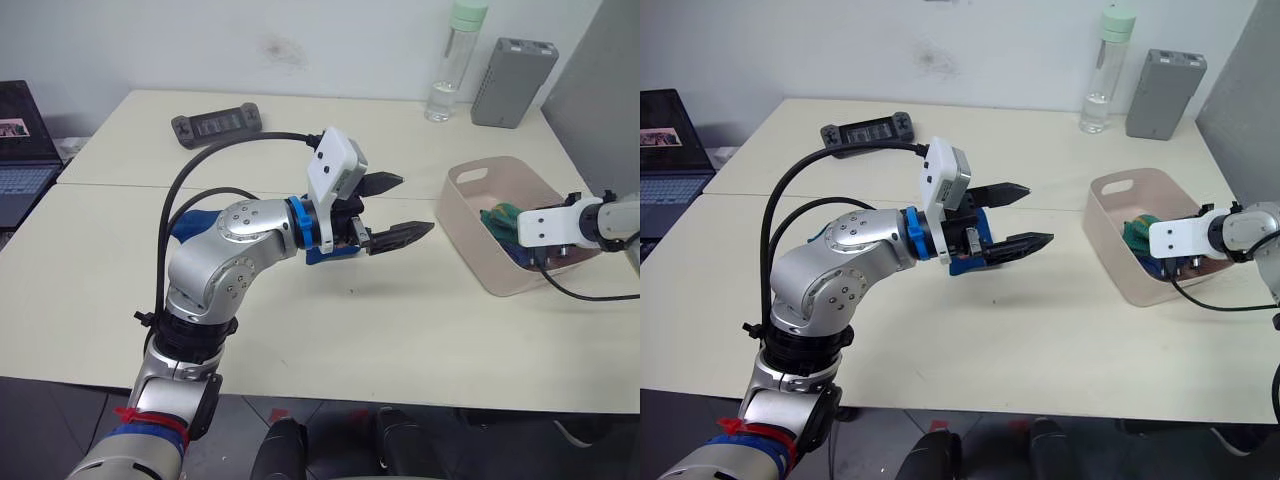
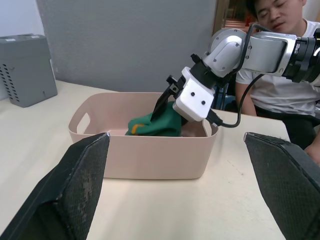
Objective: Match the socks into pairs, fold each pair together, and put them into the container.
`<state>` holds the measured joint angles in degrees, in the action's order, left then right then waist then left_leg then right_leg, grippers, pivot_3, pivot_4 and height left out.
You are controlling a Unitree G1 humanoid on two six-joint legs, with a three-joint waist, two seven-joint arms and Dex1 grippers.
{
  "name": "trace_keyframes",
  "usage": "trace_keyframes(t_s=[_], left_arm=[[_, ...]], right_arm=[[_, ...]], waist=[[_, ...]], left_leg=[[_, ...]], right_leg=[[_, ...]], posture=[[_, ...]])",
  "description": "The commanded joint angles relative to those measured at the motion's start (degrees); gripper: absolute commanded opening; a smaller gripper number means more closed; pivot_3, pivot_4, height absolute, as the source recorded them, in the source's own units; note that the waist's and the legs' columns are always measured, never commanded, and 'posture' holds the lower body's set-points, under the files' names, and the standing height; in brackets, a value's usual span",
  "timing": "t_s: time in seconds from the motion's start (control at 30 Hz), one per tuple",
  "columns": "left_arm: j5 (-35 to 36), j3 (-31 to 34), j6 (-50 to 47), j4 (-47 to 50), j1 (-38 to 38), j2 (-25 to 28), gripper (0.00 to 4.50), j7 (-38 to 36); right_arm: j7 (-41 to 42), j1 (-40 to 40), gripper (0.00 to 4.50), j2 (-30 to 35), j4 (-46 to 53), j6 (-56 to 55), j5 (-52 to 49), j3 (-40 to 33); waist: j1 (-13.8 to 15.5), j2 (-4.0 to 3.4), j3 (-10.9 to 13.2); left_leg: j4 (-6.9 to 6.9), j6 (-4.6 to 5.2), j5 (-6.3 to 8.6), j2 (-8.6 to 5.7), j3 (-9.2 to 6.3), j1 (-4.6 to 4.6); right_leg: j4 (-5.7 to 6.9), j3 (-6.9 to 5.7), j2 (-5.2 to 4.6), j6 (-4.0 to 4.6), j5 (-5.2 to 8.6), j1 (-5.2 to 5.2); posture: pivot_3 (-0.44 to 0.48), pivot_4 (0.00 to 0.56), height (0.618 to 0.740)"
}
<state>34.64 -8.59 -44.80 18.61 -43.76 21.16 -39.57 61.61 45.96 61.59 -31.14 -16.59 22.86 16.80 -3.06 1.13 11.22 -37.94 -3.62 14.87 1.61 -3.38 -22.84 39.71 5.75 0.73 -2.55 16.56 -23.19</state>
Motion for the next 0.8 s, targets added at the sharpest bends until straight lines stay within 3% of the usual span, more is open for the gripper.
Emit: trace_keyframes(t_s=[0.03,0.1,0.13,0.27,0.43,0.53,0.8], left_arm=[[-0.2,0.7,0.9,1.4,-0.2,0.4,4.50,-0.5],[-0.3,0.6,1.0,1.4,-0.1,0.5,4.50,-0.6],[-0.3,0.7,1.0,1.4,-0.2,0.5,4.50,-0.6],[-0.4,0.6,1.2,1.1,-0.3,0.5,4.50,-0.7],[-0.6,0.7,1.5,1.1,-0.3,0.2,4.50,-0.9],[-0.5,0.6,1.6,1.1,-0.3,-0.2,4.50,-1.1],[-0.6,1.0,1.7,0.4,-0.7,0.1,4.50,-1.7]], right_arm=[[5.1,4.8,3.63,2.3,2.3,2.0,-3.0,-3.1],[9.3,6.7,4.32,2.8,2.8,3.9,-4.6,-3.2],[11.7,7.6,4.42,3.2,3.1,4.7,-5.2,-3.1],[17.5,12.0,4.42,4.6,3.2,5.8,-5.5,-2.6],[14.9,18.6,4.42,2.6,-0.3,4.6,-2.7,-2.2],[13.8,19.2,3.82,-0.1,-1.3,5.2,-4.2,-2.7],[13.9,13.9,0.92,-2.7,-1.2,5.1,-5.7,-2.6]], waist=[[-0.2,-0.01,0.0],[-0.3,-0.01,0.0],[-0.2,-0.01,0.0],[-0.2,-0.02,0.0],[-0.3,-0.02,0.0],[-0.3,-0.01,0.0],[0.0,-0.02,0.0]], left_leg=[[-0.01,0.01,0.00,-0.01,0.00,0.02],[-0.02,0.01,0.00,-0.01,0.02,0.06],[-0.02,0.01,0.01,0.00,0.00,0.08],[-0.02,0.02,0.01,0.01,-0.03,0.06],[-0.02,0.02,0.01,0.01,-0.02,0.07],[-0.02,0.02,0.01,0.02,-0.01,0.08],[-0.04,0.01,0.00,-0.02,-0.03,0.01]], right_leg=[[0.04,0.01,0.00,0.00,0.00,0.00],[0.13,0.03,0.00,0.00,0.00,0.00],[0.17,0.01,0.02,0.00,0.00,0.00],[0.16,-0.01,0.02,0.01,0.00,0.00],[0.17,0.00,0.02,0.01,0.01,-0.01],[0.17,0.00,0.02,0.01,0.01,-0.01],[0.17,-0.02,-0.02,0.01,0.01,-0.02]], posture=[[0.000,0.150,0.740],[0.000,0.150,0.740],[0.000,0.150,0.740],[0.000,0.150,0.740],[0.000,0.150,0.740],[0.000,0.150,0.740],[0.000,0.150,0.740]])
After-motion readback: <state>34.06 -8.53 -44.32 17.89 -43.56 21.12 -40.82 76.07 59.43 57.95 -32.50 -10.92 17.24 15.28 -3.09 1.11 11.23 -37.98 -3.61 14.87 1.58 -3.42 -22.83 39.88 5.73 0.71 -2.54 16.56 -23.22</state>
